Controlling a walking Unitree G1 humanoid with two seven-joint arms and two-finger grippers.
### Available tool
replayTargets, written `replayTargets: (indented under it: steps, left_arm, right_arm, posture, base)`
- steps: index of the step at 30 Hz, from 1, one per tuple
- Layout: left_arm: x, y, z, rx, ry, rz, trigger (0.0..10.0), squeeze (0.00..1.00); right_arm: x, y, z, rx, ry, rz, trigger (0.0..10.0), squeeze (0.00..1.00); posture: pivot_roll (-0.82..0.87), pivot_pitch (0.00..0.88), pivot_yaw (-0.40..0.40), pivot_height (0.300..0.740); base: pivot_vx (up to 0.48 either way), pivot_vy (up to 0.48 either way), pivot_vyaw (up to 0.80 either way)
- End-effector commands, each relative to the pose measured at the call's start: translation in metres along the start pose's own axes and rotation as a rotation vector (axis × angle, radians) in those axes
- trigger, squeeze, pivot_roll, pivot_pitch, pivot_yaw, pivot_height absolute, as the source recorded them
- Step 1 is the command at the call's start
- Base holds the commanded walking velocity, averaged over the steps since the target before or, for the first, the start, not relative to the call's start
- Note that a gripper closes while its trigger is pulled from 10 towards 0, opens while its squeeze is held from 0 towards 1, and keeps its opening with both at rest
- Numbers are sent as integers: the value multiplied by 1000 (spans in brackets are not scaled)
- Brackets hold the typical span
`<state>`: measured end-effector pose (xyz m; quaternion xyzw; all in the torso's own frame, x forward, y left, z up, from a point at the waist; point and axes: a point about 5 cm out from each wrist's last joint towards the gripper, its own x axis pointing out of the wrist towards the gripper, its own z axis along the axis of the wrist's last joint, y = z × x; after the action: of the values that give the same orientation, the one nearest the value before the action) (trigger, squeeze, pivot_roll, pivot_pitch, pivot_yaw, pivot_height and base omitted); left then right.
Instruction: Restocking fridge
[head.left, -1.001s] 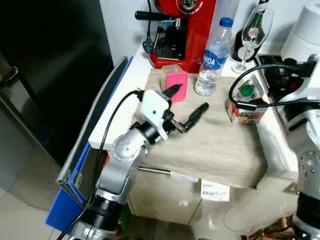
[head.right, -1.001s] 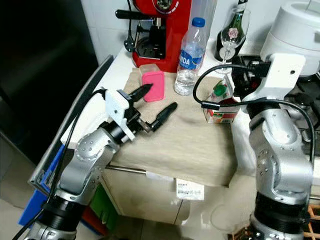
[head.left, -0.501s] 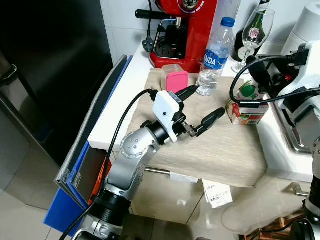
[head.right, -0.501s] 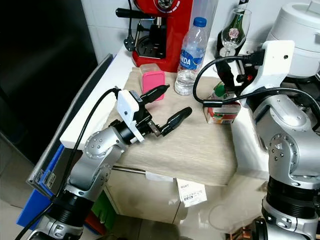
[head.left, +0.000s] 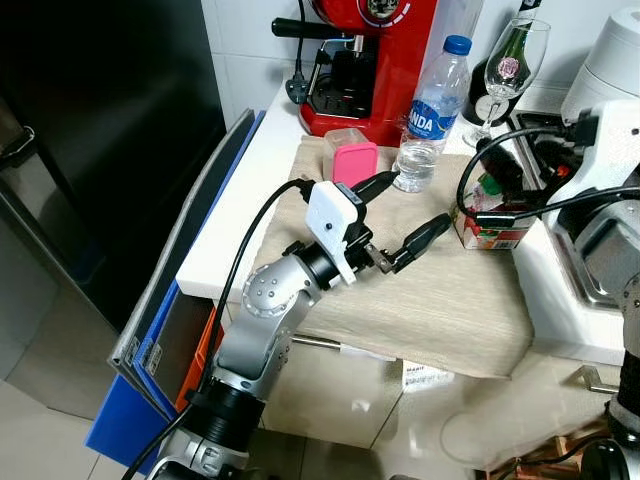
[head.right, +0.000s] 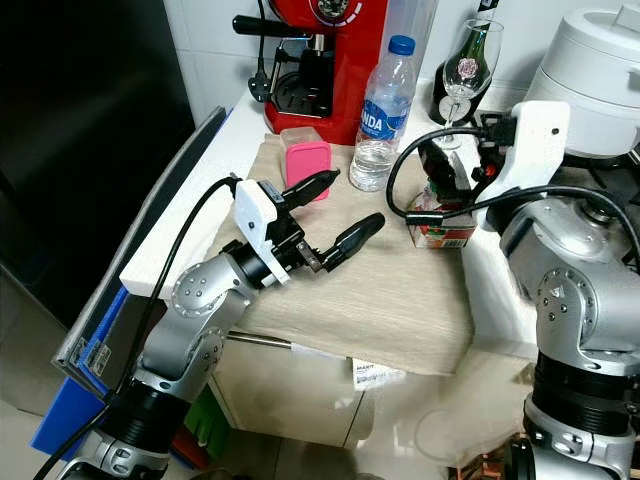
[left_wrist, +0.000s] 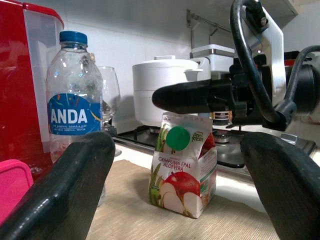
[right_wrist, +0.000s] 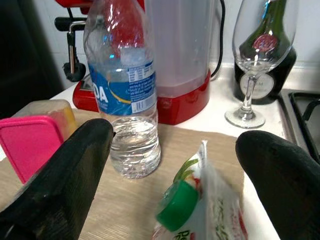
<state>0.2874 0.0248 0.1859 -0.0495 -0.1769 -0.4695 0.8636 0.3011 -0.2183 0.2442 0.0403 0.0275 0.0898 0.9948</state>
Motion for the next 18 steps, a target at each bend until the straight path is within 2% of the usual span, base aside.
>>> replayTargets:
  steps: [1, 8, 16, 17, 18]
  left_arm:
    - [3, 0, 5, 12, -20, -9, 10000, 0]
    - [5, 0, 5, 14, -26, 4, 10000, 0]
    - [5, 3, 6, 20, -24, 18, 10000, 0]
    - [5, 3, 6, 20, -24, 19, 10000, 0]
    - [5, 3, 6, 20, -23, 20, 10000, 0]
  right_arm:
    - [0, 0, -7, 15, 23, 5, 10000, 0]
    - [4, 10, -30, -5, 69, 17, 10000, 0]
    - [9, 8, -36, -35, 75, -17, 10000, 0]
    - [9, 7, -37, -32, 80, -30, 4510, 0]
    - [10, 7, -39, -28, 83, -40, 3216, 0]
  posture:
    - [-182, 0, -17, 740]
    - [-176, 0, -20, 740]
    - [-168, 0, -23, 740]
    - [-168, 0, -23, 740]
    - [-168, 0, -23, 740]
  base:
    - [0, 0, 0]
    - [0, 0, 0]
    - [0, 0, 0]
    - [0, 0, 0]
    - [0, 0, 0]
